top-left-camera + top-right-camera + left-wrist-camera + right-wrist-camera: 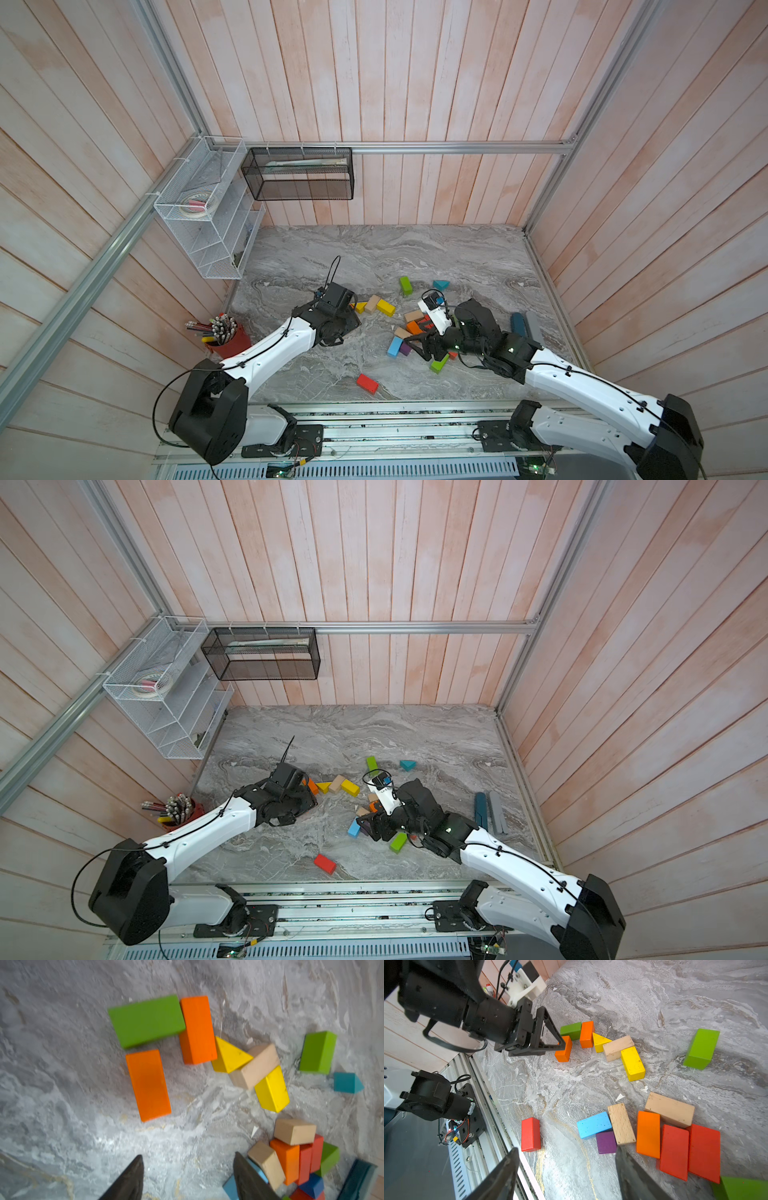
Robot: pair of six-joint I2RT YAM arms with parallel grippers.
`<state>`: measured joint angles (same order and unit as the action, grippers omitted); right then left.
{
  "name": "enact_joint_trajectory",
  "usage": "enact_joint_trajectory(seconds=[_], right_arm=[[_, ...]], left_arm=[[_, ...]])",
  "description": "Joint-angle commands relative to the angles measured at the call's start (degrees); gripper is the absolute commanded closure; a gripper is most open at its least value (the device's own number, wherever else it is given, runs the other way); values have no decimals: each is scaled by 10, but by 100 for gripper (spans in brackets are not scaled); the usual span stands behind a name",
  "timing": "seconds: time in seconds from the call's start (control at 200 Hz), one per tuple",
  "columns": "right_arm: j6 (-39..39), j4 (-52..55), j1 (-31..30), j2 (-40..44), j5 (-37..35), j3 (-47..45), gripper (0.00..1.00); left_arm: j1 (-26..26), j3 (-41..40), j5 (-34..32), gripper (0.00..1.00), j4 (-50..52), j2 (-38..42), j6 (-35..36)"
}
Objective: Assemble a heart with building blocks
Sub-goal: Assemble the building block at the center of the board, then pick up the building block from the center of the board.
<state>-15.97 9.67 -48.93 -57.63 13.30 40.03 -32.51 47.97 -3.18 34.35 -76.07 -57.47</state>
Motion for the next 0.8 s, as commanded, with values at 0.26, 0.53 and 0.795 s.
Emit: enact_joint_trajectory(seconds=[0.26,0.53,0.795], right_arm=[[-33,67,-4,51,-65,0,27],[-35,71,-3,81,-77,-24,27],[-33,64,-4,88,-87,-38,27]], left_arm=[[-164,-61,25,15,94,18,-154],[-217,-62,48,19,79,-7,-212],[-237,-47,59,33,57,-41,-214]])
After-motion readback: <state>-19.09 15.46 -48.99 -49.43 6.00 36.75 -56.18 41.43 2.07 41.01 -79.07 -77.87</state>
